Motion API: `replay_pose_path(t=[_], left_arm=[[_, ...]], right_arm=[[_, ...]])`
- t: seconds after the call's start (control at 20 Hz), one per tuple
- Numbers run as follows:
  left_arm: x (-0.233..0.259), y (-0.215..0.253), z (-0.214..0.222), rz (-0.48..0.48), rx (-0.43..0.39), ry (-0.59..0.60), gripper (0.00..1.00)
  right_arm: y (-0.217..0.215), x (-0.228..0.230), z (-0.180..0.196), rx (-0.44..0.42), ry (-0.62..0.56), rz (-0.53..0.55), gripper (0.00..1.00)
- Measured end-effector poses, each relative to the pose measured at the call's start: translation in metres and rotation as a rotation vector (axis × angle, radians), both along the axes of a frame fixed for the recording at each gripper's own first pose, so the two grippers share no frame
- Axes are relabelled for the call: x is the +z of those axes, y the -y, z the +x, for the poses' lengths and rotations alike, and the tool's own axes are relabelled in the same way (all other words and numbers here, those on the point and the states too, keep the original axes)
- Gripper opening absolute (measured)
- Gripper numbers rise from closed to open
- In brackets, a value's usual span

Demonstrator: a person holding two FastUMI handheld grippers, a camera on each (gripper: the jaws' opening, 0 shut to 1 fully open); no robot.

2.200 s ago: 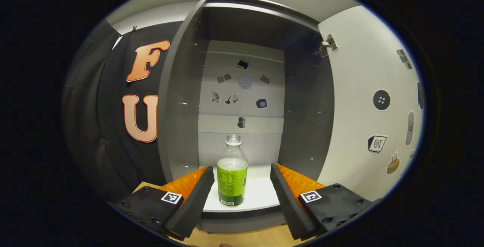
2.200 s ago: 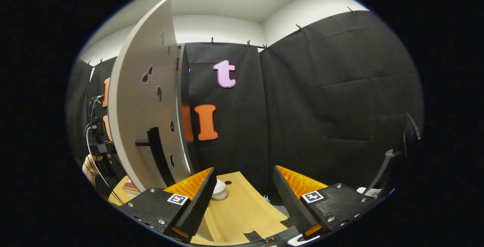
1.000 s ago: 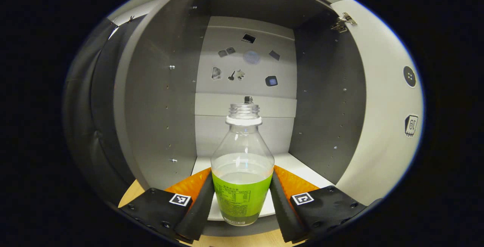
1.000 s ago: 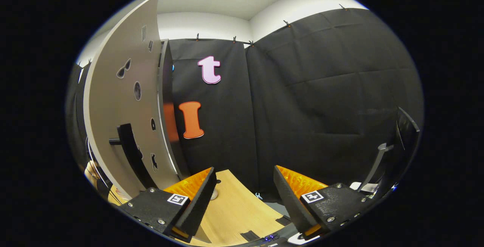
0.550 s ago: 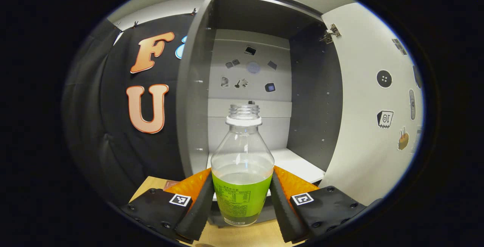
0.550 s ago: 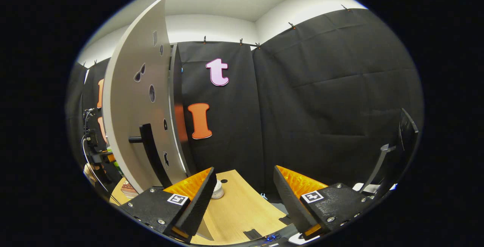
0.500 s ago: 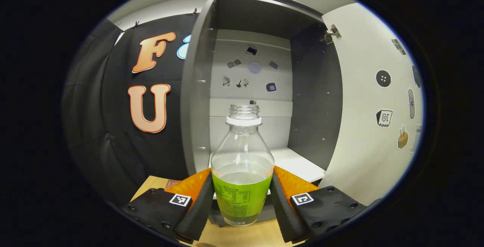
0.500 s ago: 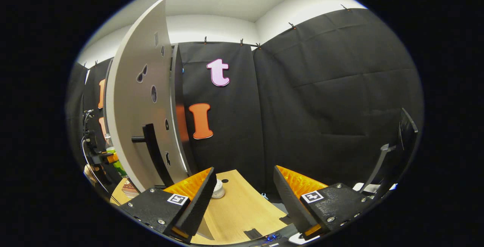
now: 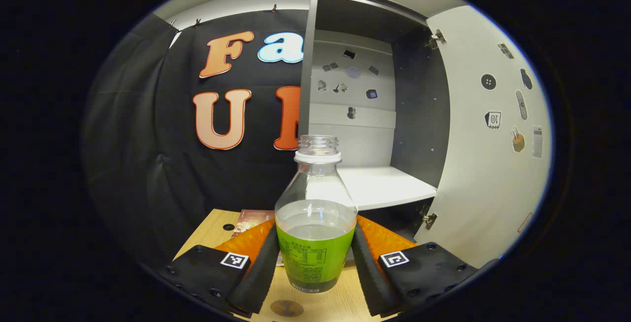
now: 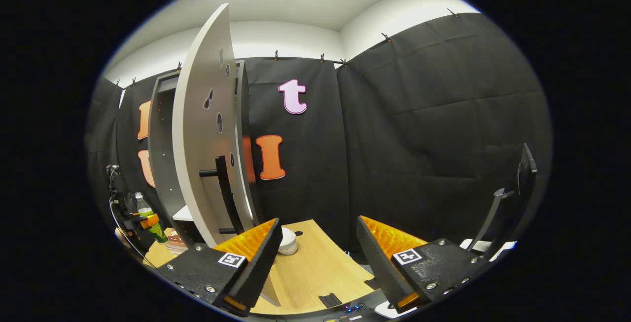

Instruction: Open the cabinet door with the right hand, grasp the bottle in the cabinet with the left hand and place it on the coaster, then close the cabinet door with the right hand.

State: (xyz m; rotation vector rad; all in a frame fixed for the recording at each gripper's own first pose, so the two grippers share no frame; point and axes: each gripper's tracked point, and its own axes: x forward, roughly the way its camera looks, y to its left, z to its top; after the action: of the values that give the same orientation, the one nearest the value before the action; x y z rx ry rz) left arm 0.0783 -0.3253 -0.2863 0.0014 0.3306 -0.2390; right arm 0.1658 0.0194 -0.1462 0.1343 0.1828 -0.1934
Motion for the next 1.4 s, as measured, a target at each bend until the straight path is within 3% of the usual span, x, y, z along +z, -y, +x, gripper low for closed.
replay_pose_path(t=[0.5,0.75,1.4], left_arm=[[-0.129,-0.057,-0.039,0.075,0.033,-0.097,0.82],[-0.187,-0.072,-0.054,0.059,0.051,-0.138,0.82],[-0.257,-0.080,-0.068,0.039,0.076,-0.146,0.82]], right_arm=[[-0.005,-0.010,-0.007,-0.007,-0.052,-0.008,0.93],[-0.012,-0.011,-0.010,-0.002,-0.075,-0.006,0.93],[-0.009,-0.015,-0.009,-0.038,-0.099,-0.026,0.93]])
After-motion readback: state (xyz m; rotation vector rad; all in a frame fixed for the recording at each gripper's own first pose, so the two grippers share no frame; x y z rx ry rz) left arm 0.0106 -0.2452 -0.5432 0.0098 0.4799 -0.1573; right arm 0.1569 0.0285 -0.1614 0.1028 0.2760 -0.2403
